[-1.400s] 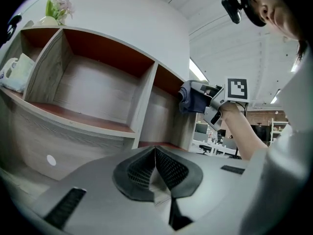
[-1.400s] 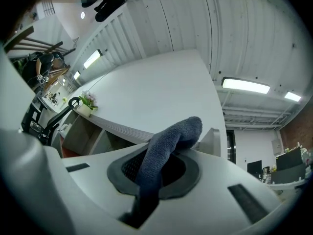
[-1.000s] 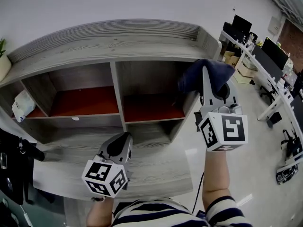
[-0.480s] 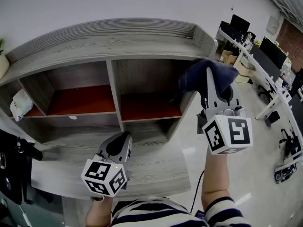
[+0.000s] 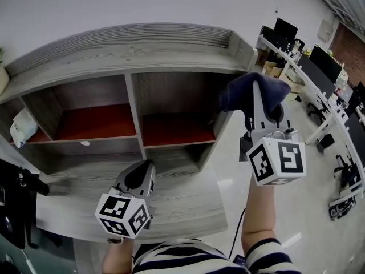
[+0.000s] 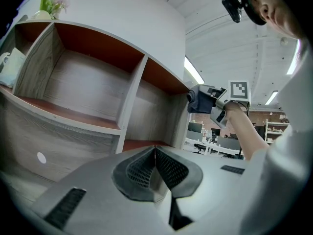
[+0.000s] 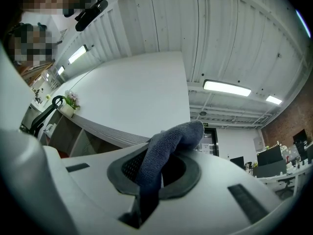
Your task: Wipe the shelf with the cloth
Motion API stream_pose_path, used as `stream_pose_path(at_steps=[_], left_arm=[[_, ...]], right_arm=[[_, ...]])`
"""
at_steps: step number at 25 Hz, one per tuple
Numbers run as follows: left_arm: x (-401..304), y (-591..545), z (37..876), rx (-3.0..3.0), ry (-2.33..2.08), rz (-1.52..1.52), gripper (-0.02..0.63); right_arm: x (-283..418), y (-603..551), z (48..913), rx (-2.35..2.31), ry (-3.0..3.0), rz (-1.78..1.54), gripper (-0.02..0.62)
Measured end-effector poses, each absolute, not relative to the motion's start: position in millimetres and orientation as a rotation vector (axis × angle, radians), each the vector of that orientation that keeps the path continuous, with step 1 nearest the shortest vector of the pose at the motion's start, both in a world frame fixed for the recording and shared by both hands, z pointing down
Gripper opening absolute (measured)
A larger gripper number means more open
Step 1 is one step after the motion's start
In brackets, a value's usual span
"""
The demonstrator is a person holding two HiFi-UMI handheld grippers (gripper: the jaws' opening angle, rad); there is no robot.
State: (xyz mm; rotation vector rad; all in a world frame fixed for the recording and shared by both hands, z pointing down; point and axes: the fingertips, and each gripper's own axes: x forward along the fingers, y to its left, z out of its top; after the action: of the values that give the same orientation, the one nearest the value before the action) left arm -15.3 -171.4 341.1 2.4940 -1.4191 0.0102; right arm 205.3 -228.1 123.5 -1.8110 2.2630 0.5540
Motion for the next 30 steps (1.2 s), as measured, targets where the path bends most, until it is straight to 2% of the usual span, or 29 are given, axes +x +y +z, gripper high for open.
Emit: stream_pose_path(at_steps=[15, 30], left_arm=[[-20, -167, 341, 2.494, -1.415, 0.012, 0.018], [-22, -163, 352, 2.481, -1.404, 0.039, 0.018]], right_arm=[[207, -247, 159, -1.932, 2.243, 0.524, 0.044], [203, -250, 265, -2.025, 2.369, 0.274, 0.044]])
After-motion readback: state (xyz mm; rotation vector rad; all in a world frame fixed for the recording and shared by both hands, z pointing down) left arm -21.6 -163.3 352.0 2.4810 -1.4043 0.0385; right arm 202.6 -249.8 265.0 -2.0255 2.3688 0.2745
